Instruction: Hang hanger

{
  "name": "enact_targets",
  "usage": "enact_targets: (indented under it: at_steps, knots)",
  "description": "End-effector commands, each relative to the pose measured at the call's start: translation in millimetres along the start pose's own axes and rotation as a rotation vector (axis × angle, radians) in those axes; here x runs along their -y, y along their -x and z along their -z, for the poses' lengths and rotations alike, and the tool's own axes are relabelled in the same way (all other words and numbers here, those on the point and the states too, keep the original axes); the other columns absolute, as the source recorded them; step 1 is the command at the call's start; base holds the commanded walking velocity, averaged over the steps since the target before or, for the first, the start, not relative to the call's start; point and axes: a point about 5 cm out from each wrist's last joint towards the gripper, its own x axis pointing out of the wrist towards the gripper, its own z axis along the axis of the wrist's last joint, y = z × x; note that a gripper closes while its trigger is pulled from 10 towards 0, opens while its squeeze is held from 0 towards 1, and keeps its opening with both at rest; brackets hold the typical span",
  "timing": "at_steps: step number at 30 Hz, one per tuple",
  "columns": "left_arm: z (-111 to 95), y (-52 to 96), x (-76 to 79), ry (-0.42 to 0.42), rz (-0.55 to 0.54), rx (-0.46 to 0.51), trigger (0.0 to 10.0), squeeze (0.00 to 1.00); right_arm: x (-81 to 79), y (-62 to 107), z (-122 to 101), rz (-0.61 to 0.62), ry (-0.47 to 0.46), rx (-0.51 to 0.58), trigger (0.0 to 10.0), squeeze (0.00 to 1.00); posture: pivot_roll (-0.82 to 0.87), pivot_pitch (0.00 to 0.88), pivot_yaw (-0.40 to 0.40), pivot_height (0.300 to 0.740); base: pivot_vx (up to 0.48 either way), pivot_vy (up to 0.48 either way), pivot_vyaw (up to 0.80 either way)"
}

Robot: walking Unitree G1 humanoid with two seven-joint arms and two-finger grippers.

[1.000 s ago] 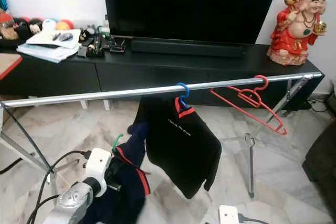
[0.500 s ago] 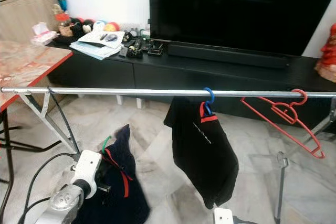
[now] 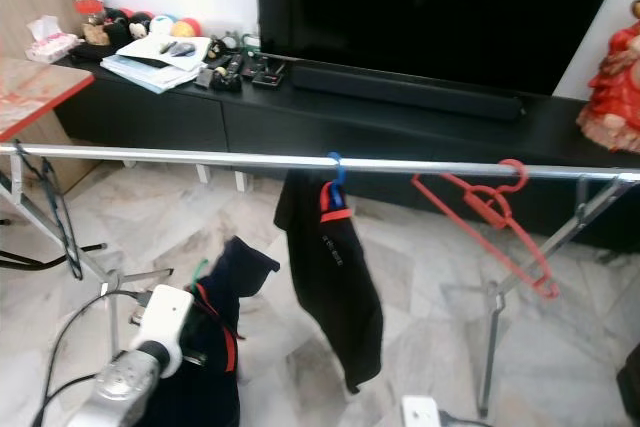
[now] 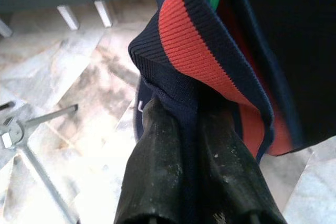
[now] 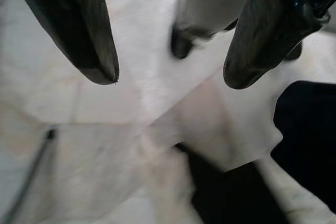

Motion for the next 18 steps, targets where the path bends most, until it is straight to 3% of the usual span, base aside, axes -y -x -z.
enact_targets:
  at_steps: [1,8,12,18]
  knots:
    - [0,3.7,-16.2,-0.051,-0.087,-0.011,10.0,0.00,-8.7,-0.5,4,-0.022,-0.004,-0.011,10.0,0.00,0.04,0.056,-0.055,0.740,0.000,0.000,0.00]
    - [-3,14.4,-38.4,-0.099,-0.240,-0.003,10.0,0.00,-13.1,-0.1,8,-0.034,0.003,-0.017,10.0,0.00,0.05,0.059,-0.059,0.740,0.000,0.000,0.00]
    - [-8,17.0,-40.8,-0.081,-0.274,0.034,10.0,0.00,5.6,2.1,4,-0.012,0.029,0.000,10.0,0.00,0.06,0.056,-0.068,0.740,0.000,0.000,0.00]
    - [-12,16.4,-34.2,-0.033,-0.243,0.063,10.0,0.00,29.4,6.3,0,0.008,0.022,0.018,10.0,0.00,0.05,0.050,-0.066,0.740,0.000,0.000,0.68]
